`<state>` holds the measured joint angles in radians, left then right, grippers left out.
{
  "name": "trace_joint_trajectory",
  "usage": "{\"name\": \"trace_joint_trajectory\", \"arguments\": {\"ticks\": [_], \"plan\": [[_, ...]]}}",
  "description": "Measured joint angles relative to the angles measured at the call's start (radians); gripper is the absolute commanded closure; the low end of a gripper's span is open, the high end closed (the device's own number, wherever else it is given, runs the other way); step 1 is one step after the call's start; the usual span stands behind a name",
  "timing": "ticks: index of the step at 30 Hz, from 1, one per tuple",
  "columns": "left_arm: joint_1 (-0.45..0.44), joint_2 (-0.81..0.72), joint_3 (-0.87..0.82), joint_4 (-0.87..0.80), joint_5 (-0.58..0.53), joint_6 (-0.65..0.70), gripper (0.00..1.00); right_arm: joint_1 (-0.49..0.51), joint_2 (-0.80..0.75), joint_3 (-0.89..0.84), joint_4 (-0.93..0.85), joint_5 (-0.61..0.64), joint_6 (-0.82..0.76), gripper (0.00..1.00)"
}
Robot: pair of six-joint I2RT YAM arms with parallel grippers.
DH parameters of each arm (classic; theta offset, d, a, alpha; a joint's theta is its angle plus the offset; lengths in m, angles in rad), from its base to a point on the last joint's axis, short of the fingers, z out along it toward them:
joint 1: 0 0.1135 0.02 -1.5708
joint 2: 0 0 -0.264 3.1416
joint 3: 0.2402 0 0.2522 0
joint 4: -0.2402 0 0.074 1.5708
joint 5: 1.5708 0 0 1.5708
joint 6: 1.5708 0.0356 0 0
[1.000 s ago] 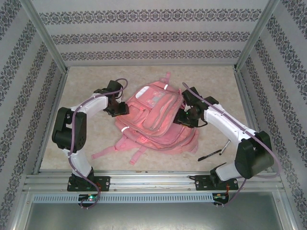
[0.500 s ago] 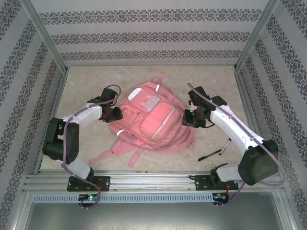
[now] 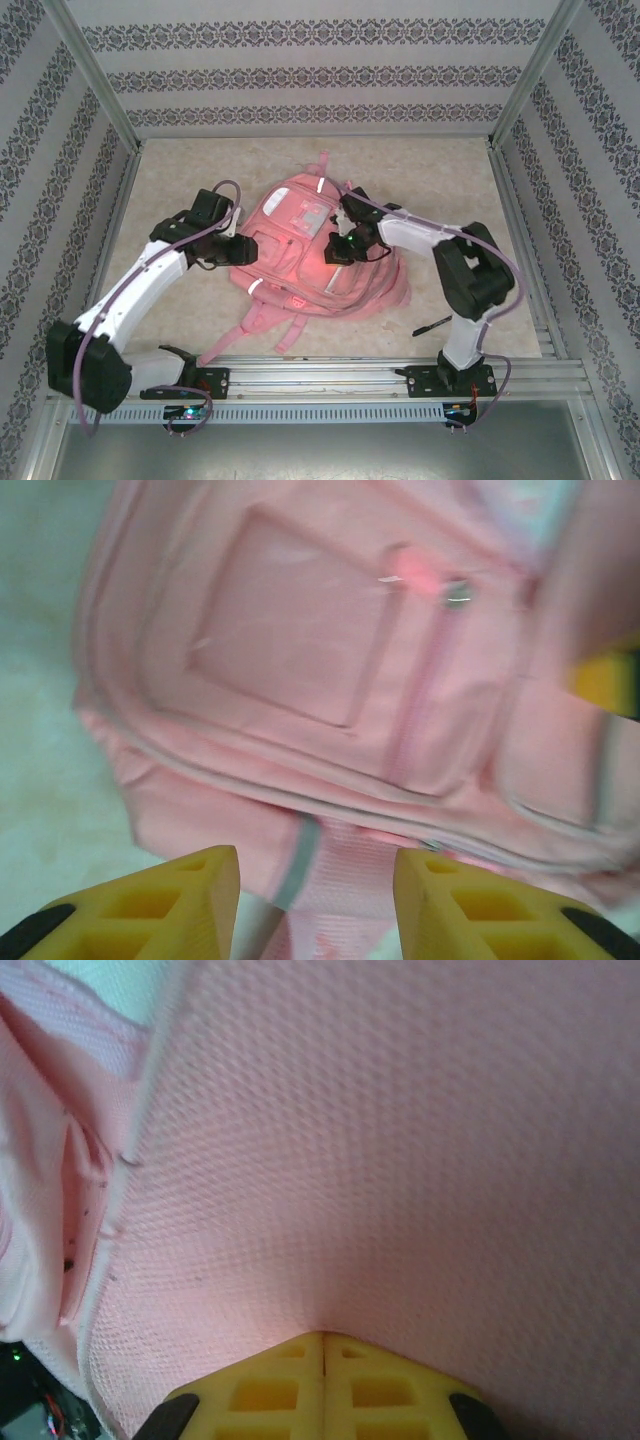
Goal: Pack the student bag
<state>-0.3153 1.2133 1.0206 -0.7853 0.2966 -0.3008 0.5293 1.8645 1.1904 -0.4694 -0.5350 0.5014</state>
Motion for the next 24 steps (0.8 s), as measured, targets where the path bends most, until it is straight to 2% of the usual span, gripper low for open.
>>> {"name": "trace_joint_trajectory", "arguments": {"ticks": [3, 6, 8, 9, 11, 14, 15, 16, 21, 24], "plan": [[-0.006, -0.037, 0.003, 0.04, 0.118, 0.209, 0.53, -0.018, 0.08, 0.082, 0.014, -0.044, -0.06, 0.94], [-0.006, -0.016, 0.003, 0.069, 0.253, 0.512, 0.51, -0.053, 0.101, 0.125, 0.047, -0.05, -0.1, 0.81], [-0.006, 0.026, 0.007, 0.07, 0.31, 0.703, 0.54, -0.084, 0.091, 0.134, 0.061, -0.035, -0.114, 0.8], [-0.006, 0.066, 0.022, 0.061, 0.327, 0.803, 0.54, -0.1, 0.076, 0.134, 0.058, -0.005, -0.115, 0.8], [-0.005, 0.161, 0.087, 0.012, 0.349, 0.961, 0.52, -0.115, 0.034, 0.134, 0.017, 0.099, -0.137, 0.7], [-0.005, 0.292, 0.185, -0.029, 0.367, 1.164, 0.51, -0.12, -0.072, 0.132, -0.086, 0.296, -0.192, 0.6], [-0.005, 0.319, 0.196, -0.03, 0.366, 1.215, 0.51, -0.114, -0.116, 0.121, -0.107, 0.36, -0.208, 0.51], [-0.005, 0.336, 0.195, -0.027, 0.359, 1.254, 0.5, -0.106, -0.173, 0.101, -0.126, 0.434, -0.229, 0.04], [-0.005, 0.412, 0.164, 0.011, 0.273, 1.382, 0.48, -0.039, -0.455, -0.038, -0.187, 0.755, -0.291, 0.02], [-0.005, 0.452, 0.153, 0.023, 0.221, 1.436, 0.45, -0.042, -0.592, -0.12, -0.21, 0.89, -0.253, 0.02]]}}
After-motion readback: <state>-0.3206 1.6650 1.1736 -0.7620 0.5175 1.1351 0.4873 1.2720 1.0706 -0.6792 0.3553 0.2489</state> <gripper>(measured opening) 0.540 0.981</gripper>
